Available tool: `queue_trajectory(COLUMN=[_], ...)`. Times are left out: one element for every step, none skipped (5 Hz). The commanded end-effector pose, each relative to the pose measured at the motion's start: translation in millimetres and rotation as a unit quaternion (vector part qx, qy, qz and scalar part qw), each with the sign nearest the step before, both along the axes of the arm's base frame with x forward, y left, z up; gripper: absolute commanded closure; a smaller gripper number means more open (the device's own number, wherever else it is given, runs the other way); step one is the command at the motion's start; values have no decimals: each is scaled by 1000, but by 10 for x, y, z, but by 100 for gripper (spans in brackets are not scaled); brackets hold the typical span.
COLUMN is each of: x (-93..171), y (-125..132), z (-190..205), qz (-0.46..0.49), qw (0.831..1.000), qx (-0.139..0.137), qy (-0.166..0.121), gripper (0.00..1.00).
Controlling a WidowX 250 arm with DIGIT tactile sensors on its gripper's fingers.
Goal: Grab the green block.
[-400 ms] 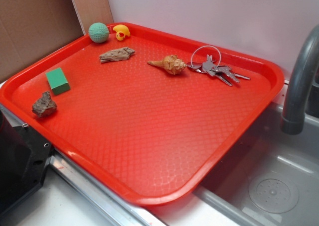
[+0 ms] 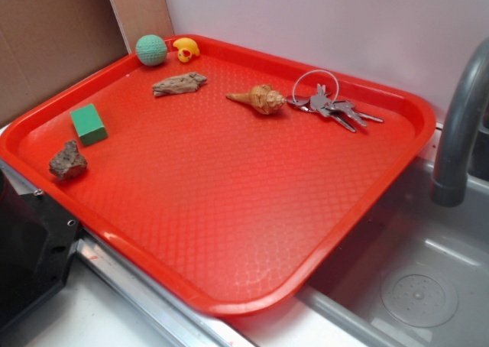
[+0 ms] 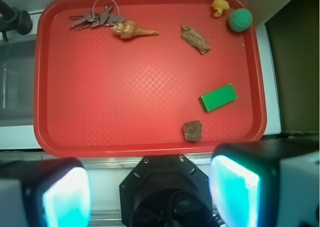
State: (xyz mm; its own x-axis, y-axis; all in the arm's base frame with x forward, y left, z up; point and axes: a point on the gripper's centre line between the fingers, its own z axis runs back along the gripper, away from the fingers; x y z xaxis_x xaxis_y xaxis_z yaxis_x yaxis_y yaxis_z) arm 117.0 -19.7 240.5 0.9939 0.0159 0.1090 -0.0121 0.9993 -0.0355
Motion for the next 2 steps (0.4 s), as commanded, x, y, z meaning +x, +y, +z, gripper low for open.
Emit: queue_trajectory(x=[14, 16], y=[-1, -3], z=[31, 33], qz=[-3, -6], qw=[1000, 1000], qx=[5, 4], qy=[-3, -6], gripper=[0, 0])
